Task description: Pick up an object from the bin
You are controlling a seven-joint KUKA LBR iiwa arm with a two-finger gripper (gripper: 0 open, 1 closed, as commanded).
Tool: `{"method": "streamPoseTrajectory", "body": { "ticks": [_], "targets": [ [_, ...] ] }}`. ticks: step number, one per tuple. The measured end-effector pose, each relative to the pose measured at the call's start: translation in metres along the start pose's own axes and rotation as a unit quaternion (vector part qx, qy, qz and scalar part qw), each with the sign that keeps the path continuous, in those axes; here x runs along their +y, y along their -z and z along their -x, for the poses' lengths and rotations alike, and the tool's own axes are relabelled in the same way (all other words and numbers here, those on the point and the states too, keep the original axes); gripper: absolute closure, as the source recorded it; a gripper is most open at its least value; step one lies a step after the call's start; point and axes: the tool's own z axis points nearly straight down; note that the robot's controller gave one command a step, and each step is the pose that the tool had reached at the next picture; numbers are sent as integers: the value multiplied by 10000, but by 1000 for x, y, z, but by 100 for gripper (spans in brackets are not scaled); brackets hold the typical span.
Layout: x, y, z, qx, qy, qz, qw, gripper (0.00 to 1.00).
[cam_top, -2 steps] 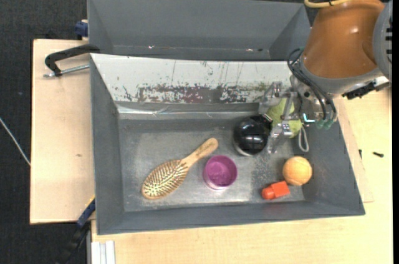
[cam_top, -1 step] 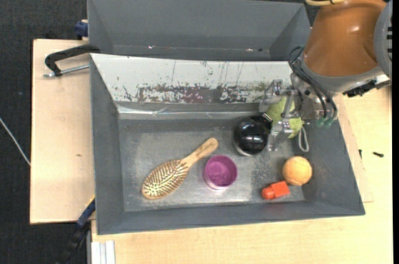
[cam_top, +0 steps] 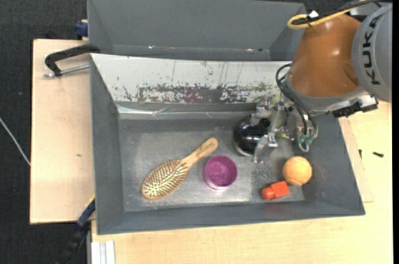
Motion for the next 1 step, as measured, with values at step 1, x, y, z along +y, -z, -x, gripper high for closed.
{"method": "streamPoseTrajectory", "body": {
  "ticks": [1],
  "targets": [
    [18, -11, -31, 34, -1308, -7, 9914, 0]
  ]
}}
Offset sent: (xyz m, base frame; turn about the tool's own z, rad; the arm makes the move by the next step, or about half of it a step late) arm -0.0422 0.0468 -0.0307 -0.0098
